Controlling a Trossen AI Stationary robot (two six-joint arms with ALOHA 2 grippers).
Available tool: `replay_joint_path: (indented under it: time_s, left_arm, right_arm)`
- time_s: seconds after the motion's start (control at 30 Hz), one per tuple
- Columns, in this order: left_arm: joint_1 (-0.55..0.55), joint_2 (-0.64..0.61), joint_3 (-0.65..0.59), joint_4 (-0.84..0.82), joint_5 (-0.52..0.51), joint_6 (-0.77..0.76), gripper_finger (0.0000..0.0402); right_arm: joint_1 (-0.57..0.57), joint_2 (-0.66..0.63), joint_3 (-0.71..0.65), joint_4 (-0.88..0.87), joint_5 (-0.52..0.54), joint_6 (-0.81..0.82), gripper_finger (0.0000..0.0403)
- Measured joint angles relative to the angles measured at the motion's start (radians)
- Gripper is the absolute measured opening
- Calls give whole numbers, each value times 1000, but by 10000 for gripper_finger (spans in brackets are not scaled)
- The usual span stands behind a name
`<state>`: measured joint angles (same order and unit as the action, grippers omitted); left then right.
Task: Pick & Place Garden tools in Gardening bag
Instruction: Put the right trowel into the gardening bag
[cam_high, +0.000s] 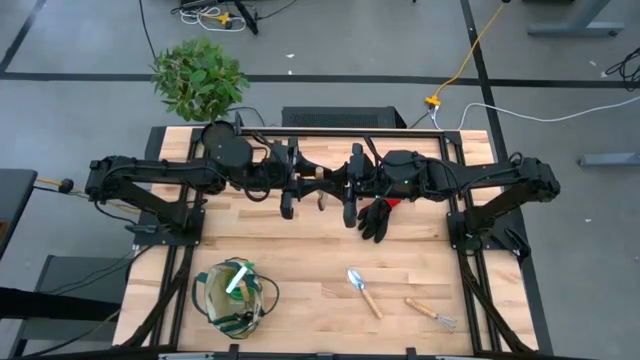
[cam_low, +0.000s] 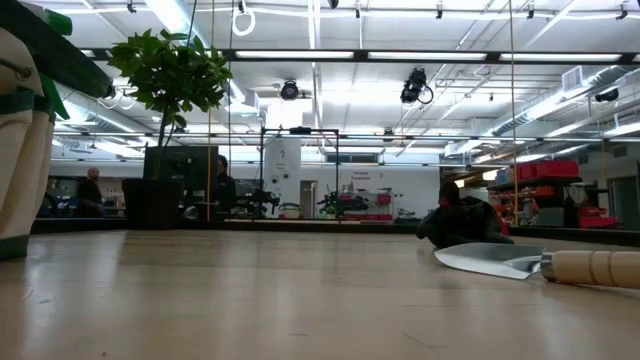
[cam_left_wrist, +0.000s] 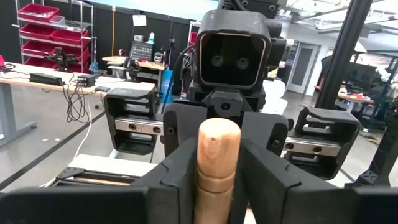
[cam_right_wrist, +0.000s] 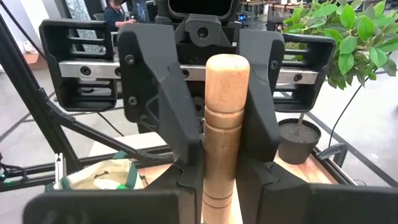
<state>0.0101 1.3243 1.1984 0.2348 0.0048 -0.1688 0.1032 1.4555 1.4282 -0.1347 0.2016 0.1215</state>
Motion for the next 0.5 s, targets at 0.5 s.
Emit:
replay_joint_path:
  time_s: [0.5]
  left_arm:
    - [0, 0, 0, 0, 0, 15, 73]
  right_arm:
    - [0, 0, 0, 0, -1, 5, 57]
